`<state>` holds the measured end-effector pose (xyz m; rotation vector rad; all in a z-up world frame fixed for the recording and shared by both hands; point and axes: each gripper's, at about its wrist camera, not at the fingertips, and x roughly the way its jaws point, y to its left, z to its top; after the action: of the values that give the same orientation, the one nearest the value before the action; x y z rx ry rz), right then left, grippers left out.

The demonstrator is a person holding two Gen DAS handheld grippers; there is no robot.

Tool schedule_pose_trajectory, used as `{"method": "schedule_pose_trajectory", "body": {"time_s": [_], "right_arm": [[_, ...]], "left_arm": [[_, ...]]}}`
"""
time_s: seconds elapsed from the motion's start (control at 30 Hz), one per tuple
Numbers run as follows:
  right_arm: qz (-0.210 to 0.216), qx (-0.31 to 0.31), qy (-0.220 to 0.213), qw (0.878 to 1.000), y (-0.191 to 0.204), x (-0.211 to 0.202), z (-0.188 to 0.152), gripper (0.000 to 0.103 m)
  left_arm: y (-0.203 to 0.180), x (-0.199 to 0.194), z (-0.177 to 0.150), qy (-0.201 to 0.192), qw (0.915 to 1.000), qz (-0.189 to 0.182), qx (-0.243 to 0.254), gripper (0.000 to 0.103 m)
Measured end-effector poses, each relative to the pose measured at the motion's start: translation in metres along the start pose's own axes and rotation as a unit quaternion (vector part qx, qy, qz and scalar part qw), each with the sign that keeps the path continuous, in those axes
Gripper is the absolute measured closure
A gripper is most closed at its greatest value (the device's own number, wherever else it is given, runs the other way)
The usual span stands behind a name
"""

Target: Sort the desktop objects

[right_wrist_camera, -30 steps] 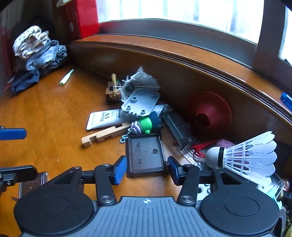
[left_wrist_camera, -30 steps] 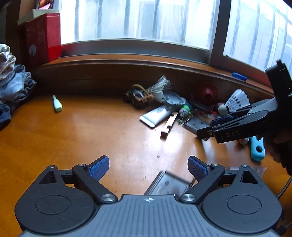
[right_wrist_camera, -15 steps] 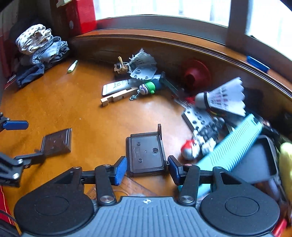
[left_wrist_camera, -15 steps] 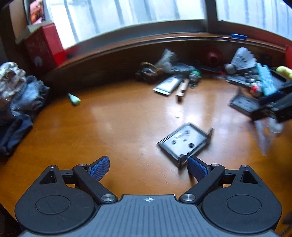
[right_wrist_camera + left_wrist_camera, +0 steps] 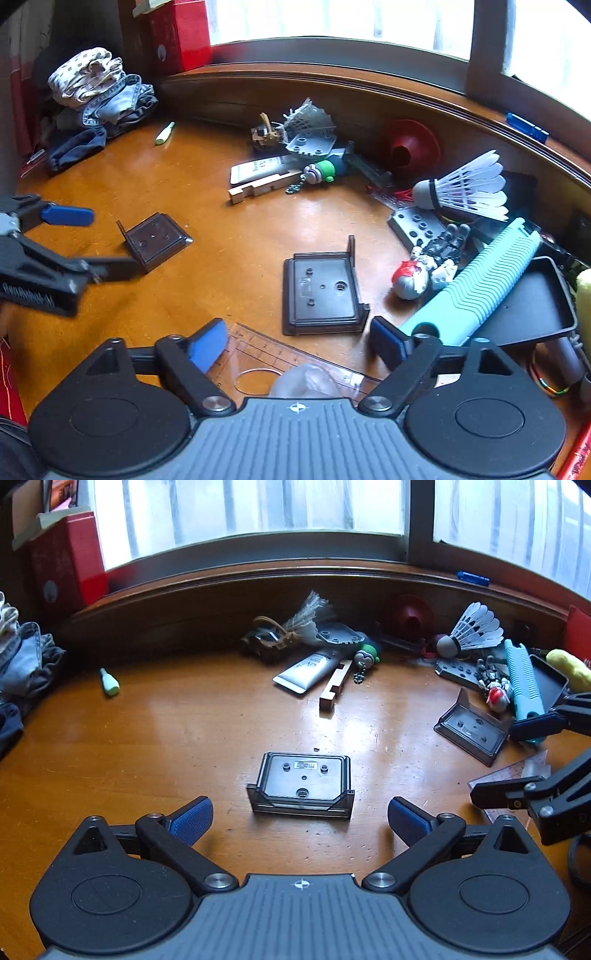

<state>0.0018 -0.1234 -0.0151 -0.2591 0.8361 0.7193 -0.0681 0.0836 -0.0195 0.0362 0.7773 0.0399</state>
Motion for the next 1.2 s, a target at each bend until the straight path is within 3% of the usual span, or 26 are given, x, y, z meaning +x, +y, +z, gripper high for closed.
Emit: {"method": "schedule_pose_trajectory", "body": {"time_s": [0.1,0.17,0.23,0.4,0.53,0.73,0.8,0.87,1.2], "right_arm": [[0.005,-0.009,0.003,1.0,0.002,0.003,0.001,0.008],[0.007,-0.017,0.008,1.0,0.005,0.004,0.001,0.002],[0.009,-0.023,0.011,1.0,0.006,0.006,0.002,0.0],[0.005,-0.02,0.007,1.0,0.007,0.004,0.002,0.001],[-0.005,0.002,-0.002,1.0,0.001,0.001,0.007,0.02],[-0.007,0.007,-0.016,1.0,-0.004,0.011,0.017,0.025],[-0.013,0.002,-0.025,1.0,-0.003,0.014,0.018,0.034],[-0.015,0.002,-0.034,0.999,-0.004,0.015,0.019,0.052],[-0.009,0.034,-0.057,0.998,-0.008,-0.008,0.021,0.052]], "left_arm": [[0.0,0.005,-0.002,-0.008,0.9998,-0.001,-0.018,0.01],[0.002,0.006,-0.003,-0.017,0.9995,0.002,-0.026,0.022],[0.003,0.005,-0.001,-0.023,0.9994,-0.001,-0.025,0.042],[0.005,0.002,0.001,-0.032,0.9988,-0.021,-0.03,0.042],[0.007,-0.004,0.007,-0.045,0.998,-0.023,-0.037,0.042],[0.005,-0.001,0.01,-0.046,0.998,-0.029,-0.033,0.042],[0.005,-0.001,0.01,-0.047,0.9978,-0.032,-0.033,0.042],[0.005,-0.001,0.011,-0.049,0.9977,-0.033,-0.033,0.042],[0.001,-0.005,0.019,-0.059,0.9966,-0.049,-0.03,0.042]]}}
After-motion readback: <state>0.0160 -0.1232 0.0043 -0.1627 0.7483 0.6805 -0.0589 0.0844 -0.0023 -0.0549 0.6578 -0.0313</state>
